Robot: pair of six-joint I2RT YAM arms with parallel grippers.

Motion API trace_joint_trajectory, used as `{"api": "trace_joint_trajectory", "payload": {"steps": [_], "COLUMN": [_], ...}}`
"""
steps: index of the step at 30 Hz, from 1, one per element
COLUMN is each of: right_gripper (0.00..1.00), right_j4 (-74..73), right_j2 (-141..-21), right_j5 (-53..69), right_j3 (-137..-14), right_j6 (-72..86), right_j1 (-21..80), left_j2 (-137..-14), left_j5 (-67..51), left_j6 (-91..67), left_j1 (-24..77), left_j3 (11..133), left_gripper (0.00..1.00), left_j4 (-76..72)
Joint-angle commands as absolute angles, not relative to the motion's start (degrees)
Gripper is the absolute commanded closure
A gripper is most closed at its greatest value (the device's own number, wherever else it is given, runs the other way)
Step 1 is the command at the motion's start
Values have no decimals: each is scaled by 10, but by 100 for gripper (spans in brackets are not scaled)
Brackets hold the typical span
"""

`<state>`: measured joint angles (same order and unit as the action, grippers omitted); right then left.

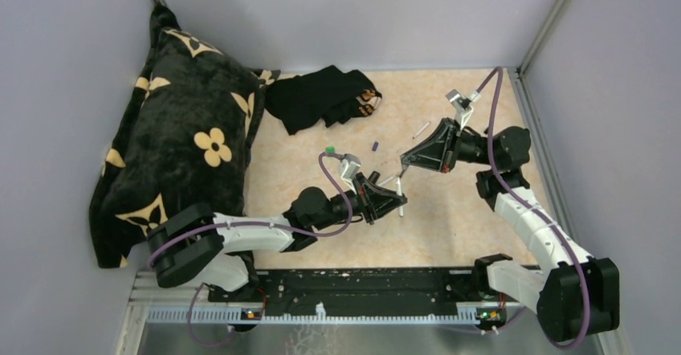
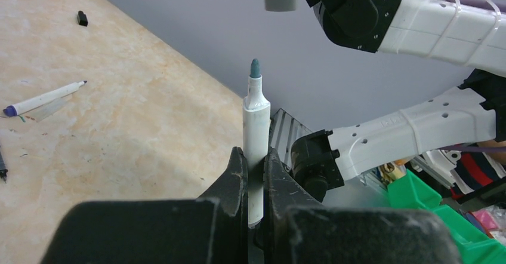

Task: Insert the pens into the pen caps
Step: Insert the pen cap onto the pen.

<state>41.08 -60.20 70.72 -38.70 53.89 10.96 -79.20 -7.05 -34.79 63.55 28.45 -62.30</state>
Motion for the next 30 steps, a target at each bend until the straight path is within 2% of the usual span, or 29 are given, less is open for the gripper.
{"api": "trace_joint_trajectory", "payload": {"steps": [1,30], "right_gripper": [100,100], "right_j4": [503,424], "right_j2": [-597,-603], "right_j5": [711,687], "right_j3": [-381,-374], "right_j6": [603,526], "right_j1": [110,116], "left_j2": [-802,-837], "left_j5": [-52,-90], "left_j6": [-371,-407], "left_j1": [635,635], "left_j3": [304,323], "left_gripper": [100,100], "left_j4": [-663,-698]}}
